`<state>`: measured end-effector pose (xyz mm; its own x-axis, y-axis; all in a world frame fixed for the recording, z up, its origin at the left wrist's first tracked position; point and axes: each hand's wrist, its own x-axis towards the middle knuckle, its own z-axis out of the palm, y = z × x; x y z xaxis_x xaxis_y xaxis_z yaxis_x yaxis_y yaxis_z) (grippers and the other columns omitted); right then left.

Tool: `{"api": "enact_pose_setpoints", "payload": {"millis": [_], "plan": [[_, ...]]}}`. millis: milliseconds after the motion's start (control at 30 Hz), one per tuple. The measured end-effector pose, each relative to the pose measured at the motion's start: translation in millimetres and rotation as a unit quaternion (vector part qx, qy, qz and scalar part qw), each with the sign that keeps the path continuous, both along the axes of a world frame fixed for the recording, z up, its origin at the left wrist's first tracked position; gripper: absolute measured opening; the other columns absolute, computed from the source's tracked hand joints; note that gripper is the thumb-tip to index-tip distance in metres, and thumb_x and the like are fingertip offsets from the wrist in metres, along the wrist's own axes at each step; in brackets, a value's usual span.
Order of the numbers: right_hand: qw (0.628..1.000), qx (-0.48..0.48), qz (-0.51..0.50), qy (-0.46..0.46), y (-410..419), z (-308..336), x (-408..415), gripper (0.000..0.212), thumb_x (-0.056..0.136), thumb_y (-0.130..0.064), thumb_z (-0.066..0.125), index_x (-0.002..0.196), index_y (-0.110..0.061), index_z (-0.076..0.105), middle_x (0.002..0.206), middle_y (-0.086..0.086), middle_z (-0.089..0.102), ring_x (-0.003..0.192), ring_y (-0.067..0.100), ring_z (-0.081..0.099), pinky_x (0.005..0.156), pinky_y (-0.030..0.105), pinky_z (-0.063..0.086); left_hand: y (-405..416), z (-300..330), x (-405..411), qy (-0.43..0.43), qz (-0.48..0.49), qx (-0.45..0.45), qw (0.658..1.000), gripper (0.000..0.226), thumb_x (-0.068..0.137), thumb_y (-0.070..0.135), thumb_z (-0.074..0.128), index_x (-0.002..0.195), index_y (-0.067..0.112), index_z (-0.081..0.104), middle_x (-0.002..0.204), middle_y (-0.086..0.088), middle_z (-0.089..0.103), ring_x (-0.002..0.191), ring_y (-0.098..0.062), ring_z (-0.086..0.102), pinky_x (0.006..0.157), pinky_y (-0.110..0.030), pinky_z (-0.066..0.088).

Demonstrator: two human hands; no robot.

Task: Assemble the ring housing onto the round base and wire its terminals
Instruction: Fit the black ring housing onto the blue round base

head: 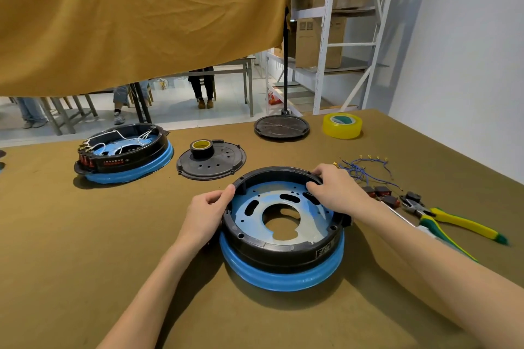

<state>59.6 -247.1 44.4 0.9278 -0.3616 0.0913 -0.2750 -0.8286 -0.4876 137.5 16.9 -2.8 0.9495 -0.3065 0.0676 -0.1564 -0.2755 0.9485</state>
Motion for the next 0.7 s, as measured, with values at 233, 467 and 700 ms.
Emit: {"api": "enact_pose_setpoints", "payload": {"millis": [233, 467, 700], "plan": [[0.999, -0.045, 0.000, -0.022, -0.5, 2.9, 0.6, 0.025, 0.105, -0.028, 0.054, 0.121, -0.011, 0.062, 0.106, 0.010, 0.069, 0.094, 0.029, 0.064, 0.079, 0.042, 0.055, -2.3, 1.5, 1.6, 0.023, 0.001, -0.012, 1.000, 0.037, 0.094, 0.062, 0.059, 0.083, 0.034, 0.080, 0.091, -0.012, 0.077, 0.093, -0.033, 0.072, 0.082, -0.045, 0.059], [0.997, -0.072, 0.027, -0.027, 1.9, 15.7, 8.6, 0.020, 0.105, -0.028, 0.051, 0.115, -0.014, 0.061, 0.097, 0.006, 0.065, 0.080, 0.022, 0.057, 0.057, 0.031, 0.039, 3.7, 0.2, 4.6, -0.002, -0.013, 0.018, 1.000, 0.044, 0.102, 0.056, 0.049, 0.092, 0.025, 0.078, 0.087, -0.009, 0.073, 0.066, -0.007, 0.064, 0.059, -0.023, 0.049], [0.997, -0.058, 0.036, -0.028, 1.0, 6.8, 8.4, 0.023, 0.105, -0.028, 0.054, 0.120, -0.013, 0.065, 0.096, 0.005, 0.067, 0.078, 0.019, 0.060, 0.058, 0.030, 0.043, 2.2, -1.0, 1.3, -0.016, -0.017, 0.012, 1.000, 0.034, 0.104, 0.050, 0.049, 0.093, 0.030, 0.075, 0.085, 0.013, 0.077, 0.077, -0.003, 0.070, 0.061, -0.015, 0.054]]}}
